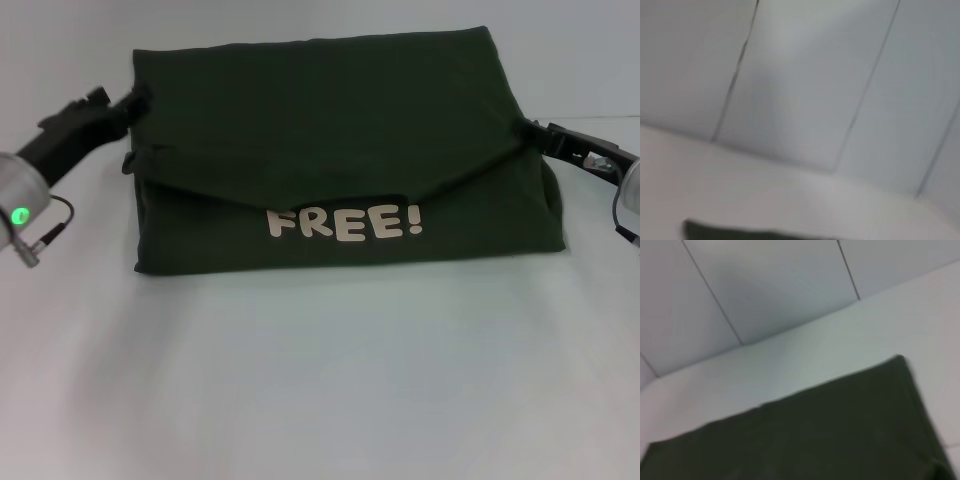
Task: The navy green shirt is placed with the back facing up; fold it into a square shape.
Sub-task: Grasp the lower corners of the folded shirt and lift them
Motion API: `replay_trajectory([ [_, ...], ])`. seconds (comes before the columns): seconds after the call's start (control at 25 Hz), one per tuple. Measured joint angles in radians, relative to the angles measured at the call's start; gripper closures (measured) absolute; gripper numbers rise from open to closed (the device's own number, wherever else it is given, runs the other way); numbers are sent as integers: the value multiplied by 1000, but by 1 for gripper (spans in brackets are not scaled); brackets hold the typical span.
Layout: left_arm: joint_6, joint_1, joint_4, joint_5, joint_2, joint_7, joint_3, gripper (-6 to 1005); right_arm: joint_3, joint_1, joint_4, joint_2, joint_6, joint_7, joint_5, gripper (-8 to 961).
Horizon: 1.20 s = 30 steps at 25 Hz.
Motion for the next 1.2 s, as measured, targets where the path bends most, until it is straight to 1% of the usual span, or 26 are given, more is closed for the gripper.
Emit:
replay_trajectory([
  [0.08, 137, 40, 36, -12, -1, -57, 0, 410, 0, -15, -12, -7, -59, 5, 0, 381],
  [0.16, 238, 70, 54, -21, -1, -77, 0, 369, 0, -31, -25, -12, -111, 14, 0, 326],
  [0.2, 280, 85, 61, -23, -1, -80, 0, 349, -3, -41, -35, -15, -141, 24, 0, 326],
  [0.28, 326, 101, 67, -22, -2, -85, 0, 308, -15, -61, -54, -21, -192, 48, -3, 326],
  [0.4, 366, 126, 68, -13, -2, -101, 0, 247, -70, -100, -100, -34, -286, 128, -5, 326],
  [0.52, 392, 153, 68, -4, -3, -104, 19, 233, -133, -146, -155, -43, -379, 204, -6, 326],
  [0.64, 404, 186, 88, 14, -4, -98, 81, 224, -168, -186, -207, -46, -470, 262, -6, 326],
  [0.72, 400, 208, 110, 41, -5, -94, 113, 223, -183, -203, -224, -47, -506, 295, -7, 326],
  [0.92, 329, 233, 118, 116, -7, -20, 114, 223, -231, -223, -228, -59, -513, 364, -9, 327],
  [1.12, 214, 236, 101, 175, -7, 52, 121, 224, -228, -230, -228, -69, -512, 403, -10, 327],
  [1.2, 166, 232, 84, 183, -7, 84, 125, 224, -228, -228, -227, -70, -511, 421, -10, 327],
])
